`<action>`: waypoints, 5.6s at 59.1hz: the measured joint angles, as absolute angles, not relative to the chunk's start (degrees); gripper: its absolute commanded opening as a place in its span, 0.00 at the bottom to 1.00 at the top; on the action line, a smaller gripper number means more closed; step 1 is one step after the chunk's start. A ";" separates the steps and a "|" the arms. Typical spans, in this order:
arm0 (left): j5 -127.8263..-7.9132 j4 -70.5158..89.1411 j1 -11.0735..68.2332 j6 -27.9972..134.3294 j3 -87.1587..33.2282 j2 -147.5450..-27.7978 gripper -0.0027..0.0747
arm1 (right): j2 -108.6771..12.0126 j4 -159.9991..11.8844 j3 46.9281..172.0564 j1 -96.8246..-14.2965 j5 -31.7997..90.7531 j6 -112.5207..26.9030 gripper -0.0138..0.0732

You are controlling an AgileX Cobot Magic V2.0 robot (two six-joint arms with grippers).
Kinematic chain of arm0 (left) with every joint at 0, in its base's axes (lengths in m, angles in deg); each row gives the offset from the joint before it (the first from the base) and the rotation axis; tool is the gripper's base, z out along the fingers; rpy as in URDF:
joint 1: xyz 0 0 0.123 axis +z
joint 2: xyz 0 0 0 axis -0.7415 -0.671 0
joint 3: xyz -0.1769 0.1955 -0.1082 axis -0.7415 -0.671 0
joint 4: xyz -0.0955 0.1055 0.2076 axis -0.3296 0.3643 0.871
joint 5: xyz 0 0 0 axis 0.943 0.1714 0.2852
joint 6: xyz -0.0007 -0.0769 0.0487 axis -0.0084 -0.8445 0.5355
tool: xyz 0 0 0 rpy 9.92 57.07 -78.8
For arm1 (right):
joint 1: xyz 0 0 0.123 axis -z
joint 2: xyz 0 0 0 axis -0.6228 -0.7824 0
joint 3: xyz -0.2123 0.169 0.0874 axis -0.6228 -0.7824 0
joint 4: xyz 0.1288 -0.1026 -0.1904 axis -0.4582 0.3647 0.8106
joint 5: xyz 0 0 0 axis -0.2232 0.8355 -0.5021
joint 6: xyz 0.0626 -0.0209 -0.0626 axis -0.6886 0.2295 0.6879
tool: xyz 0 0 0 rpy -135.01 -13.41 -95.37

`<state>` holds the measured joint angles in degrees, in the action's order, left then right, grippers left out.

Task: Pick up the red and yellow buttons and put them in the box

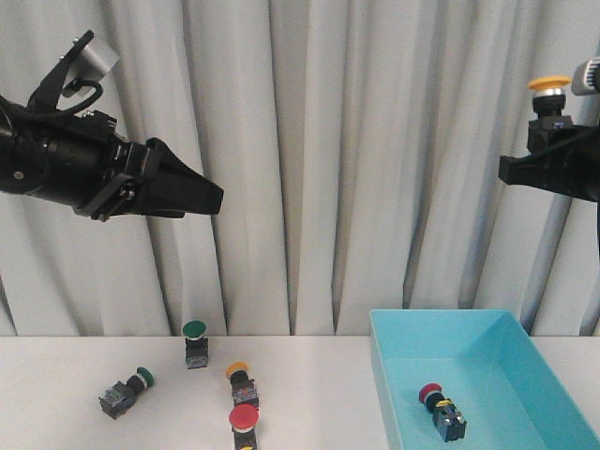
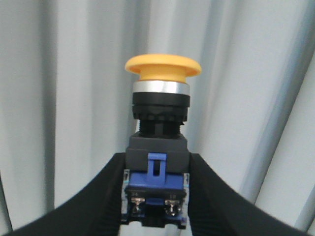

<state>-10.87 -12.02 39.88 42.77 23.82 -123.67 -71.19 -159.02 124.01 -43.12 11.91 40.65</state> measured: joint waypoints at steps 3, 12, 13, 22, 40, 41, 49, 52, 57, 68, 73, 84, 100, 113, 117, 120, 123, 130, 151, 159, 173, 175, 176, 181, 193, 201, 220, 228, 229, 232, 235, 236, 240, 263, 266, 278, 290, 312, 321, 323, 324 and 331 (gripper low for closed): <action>-10.87 -11.40 39.88 42.77 23.82 -123.67 0.57 | -72.50 -159.07 124.01 -42.33 12.65 40.65 0.22; -10.87 -11.17 39.88 42.77 23.82 -123.67 0.56 | -77.93 -159.19 122.38 -41.70 13.34 40.65 0.22; -10.87 -11.17 39.88 42.77 23.82 -123.67 0.56 | -78.43 -159.19 122.03 -41.70 13.41 40.65 0.22; -10.85 -11.10 39.88 42.77 23.82 -123.67 0.56 | -84.62 -158.74 116.62 -41.70 13.23 40.65 0.22; -10.66 -10.99 39.88 42.77 23.82 -123.67 0.56 | -96.28 -159.20 112.28 -41.70 13.07 40.65 0.22; -10.66 -10.99 39.88 42.77 23.82 -123.67 0.56 | -96.80 -159.20 112.28 -41.70 13.00 40.65 0.22; -10.32 -10.95 39.88 42.77 23.82 -123.67 0.56 | -100.21 -159.20 112.28 -41.52 11.76 40.65 0.22; -10.32 -10.95 39.88 42.81 23.82 -123.67 0.56 | -101.55 -159.20 112.28 -41.52 11.42 40.63 0.22; -10.32 -10.95 39.88 42.81 23.82 -123.67 0.56 | -102.79 -159.20 112.28 -41.47 11.13 40.38 0.23; -10.32 -10.95 39.88 42.81 23.82 -123.67 0.56 | -104.02 -159.20 112.28 -41.47 10.18 40.19 0.27; -10.32 -10.95 39.88 42.81 23.82 -123.67 0.56 | -104.28 -159.20 112.34 -41.47 10.12 40.19 0.31; -10.27 -10.95 39.88 42.81 23.82 -123.67 0.56 | -104.29 -159.22 112.34 -41.47 10.12 40.19 0.45; -10.21 -10.95 39.88 42.81 23.82 -123.67 0.56 | -104.29 -159.22 112.34 -41.45 10.07 40.19 0.58; -10.18 -10.95 39.88 42.55 23.82 -123.67 0.56 | -103.82 -159.22 112.34 -41.34 10.07 40.19 0.58; -10.18 -10.95 39.88 42.29 23.82 -123.67 0.56 | -102.54 -159.27 112.34 -41.34 10.07 40.19 0.57; -10.10 -10.95 39.88 42.16 23.82 -123.67 0.56 | -101.11 -159.27 112.34 -41.34 10.07 40.19 0.56; -9.92 -10.95 39.88 42.16 23.82 -123.67 0.56 | -99.12 -159.27 112.34 -41.34 10.07 40.19 0.54; -9.80 -10.95 39.88 42.13 23.82 -123.67 0.51 | -92.96 -159.27 112.34 -41.34 10.50 40.24 0.43; -9.67 -5.70 39.88 42.13 23.82 -123.67 0.09 | -68.39 -159.10 112.34 -41.29 25.33 39.70 0.15; -9.33 -3.11 39.88 42.13 23.82 -123.67 0.03 | -59.65 -150.97 112.34 -41.29 38.47 31.68 0.15; -9.42 -2.51 39.88 43.62 23.82 -123.67 0.03 | -49.57 -122.45 112.34 -41.29 61.34 8.93 0.15; -9.68 -2.44 39.88 43.99 23.82 -123.67 0.03 | -48.49 -119.12 112.34 -41.29 61.55 6.55 0.15; -9.77 -2.44 39.88 44.14 23.82 -123.67 0.03 | -47.86 -117.21 112.34 -41.29 61.47 5.12 0.15; -9.99 -2.02 39.88 44.90 23.82 -123.67 0.03 | -45.32 -110.23 112.34 -41.29 59.53 -1.05 0.15; -10.29 -1.08 39.88 45.70 22.67 -122.92 0.03 | -37.45 -99.67 107.27 -41.29 56.27 -10.07 0.15; -13.55 1.05 39.88 46.09 14.66 -117.77 0.03 | -30.67 -95.88 95.67 -41.29 49.87 -14.33 0.15; -30.93 6.89 39.88 46.15 -18.03 -92.81 0.03 | -20.13 -93.92 82.37 -41.29 43.23 -15.70 0.15; -38.95 7.01 39.88 43.54 -30.29 -81.55 0.03 | -18.71 -93.92 82.33 -41.29 43.23 -15.71 0.15; -39.61 7.01 39.88 43.22 -31.18 -80.67 0.03 | -18.65 -93.92 82.33 -41.29 43.23 -15.71 0.15; -41.92 7.01 39.88 42.30 -34.11 -77.55 0.03 | -18.58 -93.92 82.31 -41.29 43.23 -15.71 0.15; -42.99 7.01 39.88 41.74 -35.86 -75.37 0.03 | -18.58 -93.92 82.31 -41.29 43.23 -15.71 0.15; -43.20 7.01 39.88 41.50 -36.39 -74.58 0.03 | -18.58 -93.92 82.31 -41.29 43.23 -15.71 0.15; -43.75 7.01 39.88 40.67 -37.35 -72.70 0.03 | -18.58 -93.92 82.31 -41.29 43.23 -15.71 0.15; -39.90 6.96 39.88 40.29 -37.64 -71.55 0.03 | -18.58 -93.92 82.31 -41.29 43.23 -15.76 0.15; -39.82 6.96 39.88 40.29 -37.64 -71.55 0.03 | -18.58 -93.92 82.31 -41.29 43.23 -15.81 0.15; -41.19 10.07 39.88 41.13 -38.76 -71.55 0.03 | -18.58 -93.92 82.31 -41.29 43.23 -15.87 0.15; -57.22 15.68 39.88 41.59 -52.17 -67.91 0.03 | -18.58 -93.92 82.31 -41.29 43.23 -15.87 0.15; -79.74 16.20 42.04 42.30 -85.66 -39.55 0.03 | -18.58 -93.92 82.31 -41.29 43.23 -15.87 0.15; -75.74 17.24 47.31 46.21 -85.90 -32.76 0.03 | -18.58 -93.92 82.31 -41.29 43.23 -15.87 0.15; -75.38 17.28 48.57 46.74 -85.90 -31.53 0.03 | -18.58 -93.92 82.31 -41.29 43.23 -15.87 0.15; -75.22 17.28 49.32 46.89 -85.90 -30.89 0.03 | -18.58 -93.92 82.31 -41.29 43.23 -15.87 0.15; -74.61 17.41 53.22 47.37 -85.90 -29.48 0.03 | -18.53 -93.92 82.31 -41.29 43.23 -15.87 0.15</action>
